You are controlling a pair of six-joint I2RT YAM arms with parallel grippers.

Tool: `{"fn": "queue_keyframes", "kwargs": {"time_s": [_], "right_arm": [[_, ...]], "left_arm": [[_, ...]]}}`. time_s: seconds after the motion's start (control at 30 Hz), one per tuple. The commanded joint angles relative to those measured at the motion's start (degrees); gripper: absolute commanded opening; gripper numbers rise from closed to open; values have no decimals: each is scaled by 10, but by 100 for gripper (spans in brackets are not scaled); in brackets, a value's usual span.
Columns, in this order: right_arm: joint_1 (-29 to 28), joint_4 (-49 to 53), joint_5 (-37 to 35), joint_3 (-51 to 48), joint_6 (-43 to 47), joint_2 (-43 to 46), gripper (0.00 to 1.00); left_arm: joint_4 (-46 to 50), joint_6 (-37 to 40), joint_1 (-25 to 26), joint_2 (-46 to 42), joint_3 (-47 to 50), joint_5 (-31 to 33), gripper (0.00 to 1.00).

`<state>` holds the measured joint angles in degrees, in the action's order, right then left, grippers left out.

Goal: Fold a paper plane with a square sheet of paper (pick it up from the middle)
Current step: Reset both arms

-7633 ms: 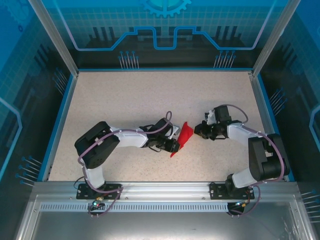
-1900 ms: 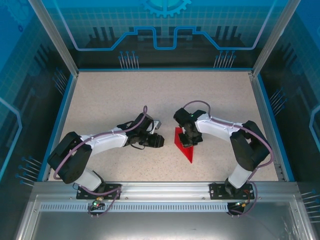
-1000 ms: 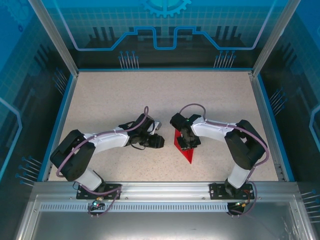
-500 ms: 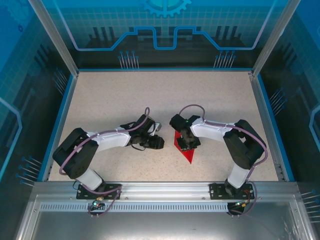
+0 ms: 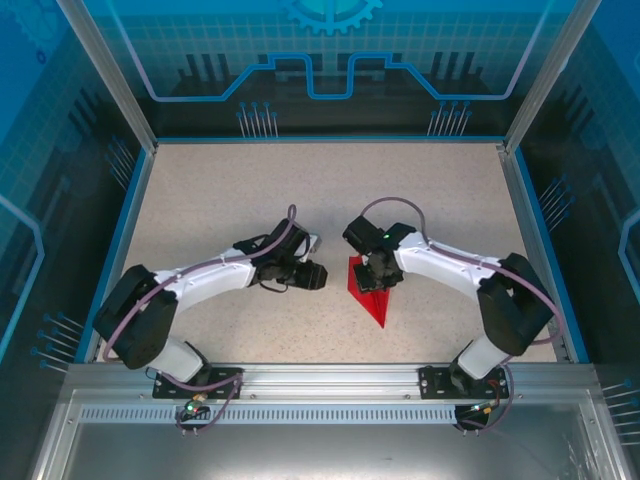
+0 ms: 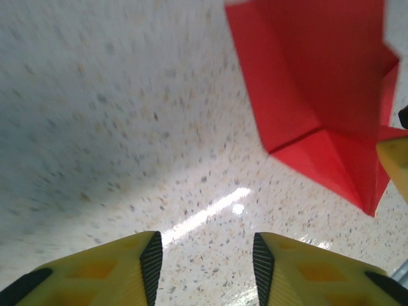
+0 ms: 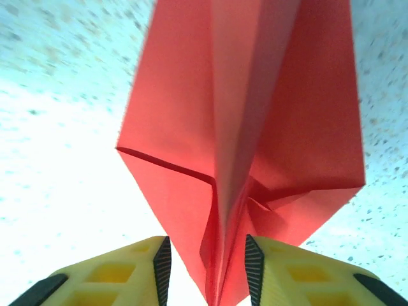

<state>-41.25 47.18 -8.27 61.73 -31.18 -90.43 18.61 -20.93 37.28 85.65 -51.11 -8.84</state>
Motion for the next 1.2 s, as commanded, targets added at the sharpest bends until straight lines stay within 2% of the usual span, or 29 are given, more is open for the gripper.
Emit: {"fn": "queue_keyframes", "kwargs": {"time_s": [0.0,0.07,0.13,0.33,0.43,0.5,0.67,0.77,0.83,0.97,1.17], "right_arm": [[28,12,26,11,42,40,41],[50,0,23,6,75,63,42],[69,-26,14,-8,113,91,46],[156,-193,24,-107,191,216,70],[207,-294,30,-186,210,274,90],[241,-344,38,-222,215,299,99],[303,-442,8,-280,220,304,99],[321,-528,-28,-308,227,274,99],[341,-551,-34,-304,238,250,99],[369,-649,-26,-325,260,209,99],[395,-716,15,-325,259,142,99]], "left_arm": [[84,48,-8,-35,-43,94,51],[104,57,-15,-51,-48,167,59],[104,61,-33,-71,-39,212,69],[24,92,-93,-114,19,301,97],[-24,116,-129,-125,51,318,99],[-51,129,-164,-130,70,314,99],[-131,144,-250,-140,122,272,99],[-184,151,-287,-139,142,230,99],[-218,149,-314,-131,152,197,99],[-305,167,-321,-101,179,180,99],[-339,175,-322,-56,168,191,99]]}}
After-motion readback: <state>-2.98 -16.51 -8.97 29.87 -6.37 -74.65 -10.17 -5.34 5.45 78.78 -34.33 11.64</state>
